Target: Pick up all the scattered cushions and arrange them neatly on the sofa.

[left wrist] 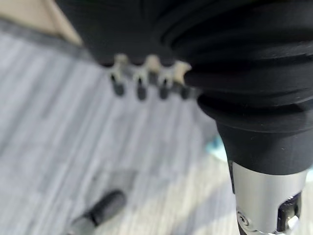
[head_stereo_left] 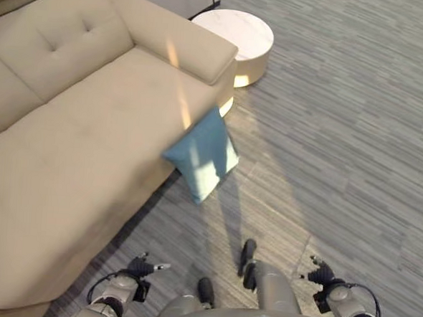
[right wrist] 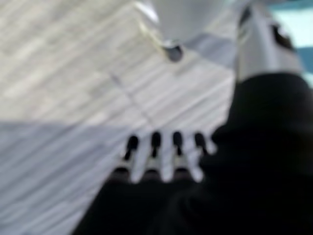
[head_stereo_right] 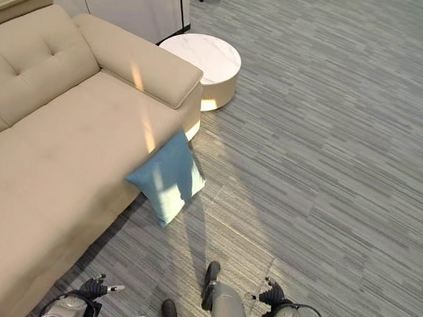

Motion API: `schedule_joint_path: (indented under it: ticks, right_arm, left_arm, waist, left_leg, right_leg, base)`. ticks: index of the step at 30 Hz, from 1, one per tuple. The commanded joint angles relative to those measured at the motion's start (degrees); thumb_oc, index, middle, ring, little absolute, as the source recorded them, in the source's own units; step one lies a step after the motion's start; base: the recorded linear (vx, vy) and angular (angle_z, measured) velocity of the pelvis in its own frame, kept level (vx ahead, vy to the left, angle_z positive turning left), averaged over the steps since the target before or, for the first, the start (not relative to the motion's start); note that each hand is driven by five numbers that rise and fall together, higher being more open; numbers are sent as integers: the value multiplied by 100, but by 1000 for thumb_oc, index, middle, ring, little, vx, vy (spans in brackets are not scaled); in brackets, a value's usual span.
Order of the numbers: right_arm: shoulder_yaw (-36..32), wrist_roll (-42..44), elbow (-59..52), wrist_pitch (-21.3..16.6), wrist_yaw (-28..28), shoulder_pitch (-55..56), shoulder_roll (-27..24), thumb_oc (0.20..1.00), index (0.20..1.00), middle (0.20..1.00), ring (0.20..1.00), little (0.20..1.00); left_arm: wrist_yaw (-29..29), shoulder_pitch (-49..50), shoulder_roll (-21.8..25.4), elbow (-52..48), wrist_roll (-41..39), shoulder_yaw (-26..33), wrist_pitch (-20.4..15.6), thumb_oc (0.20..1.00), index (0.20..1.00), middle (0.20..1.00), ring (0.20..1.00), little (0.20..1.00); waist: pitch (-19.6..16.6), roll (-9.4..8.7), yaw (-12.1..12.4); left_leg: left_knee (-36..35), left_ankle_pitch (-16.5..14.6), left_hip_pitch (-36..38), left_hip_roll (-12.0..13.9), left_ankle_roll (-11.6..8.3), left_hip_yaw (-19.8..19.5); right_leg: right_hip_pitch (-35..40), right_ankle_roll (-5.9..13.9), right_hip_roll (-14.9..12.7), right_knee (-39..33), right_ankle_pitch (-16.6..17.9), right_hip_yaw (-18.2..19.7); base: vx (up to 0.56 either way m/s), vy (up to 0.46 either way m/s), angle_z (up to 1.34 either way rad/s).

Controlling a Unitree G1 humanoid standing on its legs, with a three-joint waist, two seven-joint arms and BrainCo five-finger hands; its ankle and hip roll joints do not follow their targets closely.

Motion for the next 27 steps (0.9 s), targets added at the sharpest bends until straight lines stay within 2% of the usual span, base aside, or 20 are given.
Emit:
schedule_joint_path:
  ticks: [1, 2, 4, 5, 7, 8, 9, 10, 11, 12, 13, 14, 15, 16, 17, 19, 20, 22, 24, 27]
  right_arm:
    - [28, -131, 20, -58, 89, 156, -288, 1000, 1000, 1000, 1000, 1000]
    - [54, -165, 4, -67, 112, 200, -325, 1000, 1000, 1000, 1000, 1000]
    - [65, -187, 39, -87, 132, 246, -347, 1000, 1000, 1000, 1000, 1000]
    - [66, -187, 40, -87, 132, 245, -343, 1000, 1000, 1000, 1000, 1000]
    - [122, -183, 51, -102, 87, 218, -395, 1000, 1000, 1000, 1000, 1000]
    - [133, -146, 69, -90, 83, 193, -399, 1000, 1000, 1000, 1000, 1000]
    - [136, -88, 90, -70, 62, 150, -404, 1000, 1000, 1000, 1000, 1000]
    - [156, -22, 158, -60, 53, 150, -392, 1000, 1000, 1000, 1000, 1000]
    - [156, -22, 159, -60, 53, 150, -392, 1000, 1000, 1000, 1000, 1000]
    - [191, -19, 191, -93, 32, 168, -379, 1000, 1000, 1000, 1000, 1000]
    - [200, -28, 197, -99, 16, 185, -376, 1000, 1000, 1000, 1000, 1000]
    - [200, -28, 197, -99, 16, 186, -376, 1000, 1000, 1000, 1000, 1000]
    - [184, -23, 236, -106, -10, 173, -369, 1000, 1000, 1000, 1000, 1000]
    - [184, -23, 237, -106, -10, 173, -369, 1000, 1000, 1000, 1000, 1000]
    - [174, -47, 271, -88, -29, 168, -368, 1000, 1000, 1000, 1000, 1000]
    - [202, -85, 206, -109, 2, 166, -353, 1000, 1000, 1000, 1000, 1000]
    - [238, -142, 129, -125, 25, 204, -328, 1000, 1000, 1000, 1000, 1000]
    - [224, -161, 108, -132, 37, 206, -298, 1000, 1000, 1000, 1000, 1000]
    - [220, -202, -16, -159, 40, 196, -259, 1000, 1000, 1000, 1000, 1000]
    - [220, -202, -17, -158, 40, 196, -258, 1000, 1000, 1000, 1000, 1000]
  left_arm:
    - [47, 38, 19, -120, 165, 91, -165, 1000, 1000, 1000, 1000, 1000]
    - [45, 82, -12, -129, 161, 91, -172, 1000, 1000, 1000, 1000, 1000]
    - [31, 131, -88, -156, 128, 51, -177, 1000, 1000, 1000, 1000, 1000]
    - [30, 131, -84, -156, 127, 52, -177, 1000, 1000, 1000, 1000, 1000]
    - [-6, 105, -116, -296, 64, -39, -168, 1000, 1000, 1000, 1000, 1000]
    - [-11, 92, -116, -323, 13, -48, -163, 1000, 1000, 1000, 1000, 1000]
    - [21, 58, -125, -318, -13, -60, -142, 1000, 1000, 1000, 1000, 1000]
    - [27, 21, -180, -298, -81, -91, -145, 1000, 1000, 1000, 1000, 1000]
    - [27, 21, -180, -298, -81, -91, -145, 1000, 1000, 1000, 1000, 1000]
    - [9, 53, -202, -318, -50, -114, -152, 1000, 1000, 1000, 1000, 1000]
    - [5, 71, -199, -327, -51, -113, -152, 1000, 1000, 1000, 1000, 1000]
    - [5, 72, -199, -328, -51, -114, -152, 1000, 1000, 1000, 1000, 1000]
    - [-12, 83, -177, -376, -85, -79, -146, 1000, 1000, 1000, 1000, 1000]
    - [-12, 83, -177, -376, -85, -79, -146, 1000, 1000, 1000, 1000, 1000]
    - [0, 82, -155, -390, -52, -82, -121, 1000, 1000, 1000, 1000, 1000]
    - [-29, 164, -150, -393, -122, -10, -130, 1000, 1000, 1000, 1000, 1000]
    - [-38, 270, -134, -374, -168, 81, -132, 1000, 1000, 1000, 1000, 1000]
    - [-37, 293, -126, -330, -182, 145, -124, 1000, 1000, 1000, 1000, 1000]
    - [-8, 339, -80, -306, -184, 235, -113, 1000, 1000, 1000, 1000, 1000]
    - [-8, 339, -79, -306, -184, 236, -112, 1000, 1000, 1000, 1000, 1000]
  waist:
    - [91, -186, -242]
    - [67, -138, -244]
    - [37, -154, -235]
    - [20, -173, -249]
    - [119, -290, -153]
    - [132, -332, -104]
    - [141, -384, -54]
    - [153, -424, 11]
    - [154, -424, 11]
    - [123, -444, 81]
    - [112, -417, 97]
    - [117, -425, 100]
    - [99, -297, 153]
    - [103, -302, 155]
    - [112, -272, 176]
    - [96, -210, 217]
    - [37, -218, 305]
    - [-4, -218, 330]
    - [-25, -228, 345]
    - [-28, -232, 345]
  left_leg:
    - [833, -547, 207, 73, -190, -258]
    - [1036, -546, 261, 114, -257, -318]
    - [2117, -104, -36, 282, -548, -340]
    - [2111, -83, -61, 263, -545, -349]
    - [3432, 530, -753, 668, -774, -249]
    - [3735, 644, -899, 805, -778, -185]
    - [3882, 582, -1084, 855, -725, -137]
    - [3566, 366, -1372, 963, -625, 6]
    - [3566, 366, -1371, 964, -625, 6]
    - [2784, 180, -1568, 977, -486, 239]
    - [2305, 273, -1621, 980, -479, 342]
    - [2281, 283, -1602, 969, -477, 348]
    - [1266, 888, -1726, 1041, -611, 637]
    - [1242, 900, -1709, 1032, -611, 643]
    - [1036, 1074, -1737, 1072, -655, 787]
    - [661, 1076, -1522, 974, -622, 762]
    - [640, 1017, -1441, 821, -516, 593]
    - [541, 989, -1344, 786, -476, 647]
    - [477, 894, -1172, 698, -359, 657]
    - [476, 894, -1175, 694, -357, 659]
  right_leg:
    - [683, 216, -26, -230, 439, 322]
    - [774, 168, 28, -183, 422, 323]
    - [1047, 1, 123, -132, 417, 352]
    - [1028, 1, 102, -138, 427, 348]
    - [1334, -229, 146, -222, 286, 248]
    - [1450, -330, 224, -263, 196, 229]
    - [1562, -391, 256, -302, 105, 234]
    - [1775, -390, 285, -397, -21, 194]
    - [1776, -390, 285, -397, -20, 194]
    - [1927, -310, 285, -482, -124, 157]
    - [1984, -278, 312, -495, -164, 140]
    - [1990, -275, 304, -495, -166, 144]
    - [2183, -242, 447, -512, -338, 89]
    - [2188, -241, 441, -512, -339, 92]
    - [2260, -242, 492, -496, -395, 49]
    - [2273, -225, 567, -330, -531, 59]
    - [2316, -172, 504, 9, -671, 22]
    - [2291, -114, 439, 250, -702, -32]
    - [2094, 37, 283, 893, -689, -116]
    - [2084, 39, 277, 907, -697, -114]
  base:
    - [542, -151, 69]
    - [393, -152, 76]
    - [307, -194, 78]
    - [154, -185, 64]
    - [147, -229, 28]
    - [224, -240, 4]
    - [336, -201, -7]
    - [257, -119, -5]
    - [346, -67, -7]
    - [255, 14, -3]
    - [256, 14, -9]
    - [259, 83, -5]
    - [179, 62, 6]
    - [248, 81, 3]
    - [162, 71, -14]
    - [260, 136, -25]
    - [280, 172, -25]
    - [180, 123, -17]
    - [104, 95, -16]
    - [12, 15, 0]
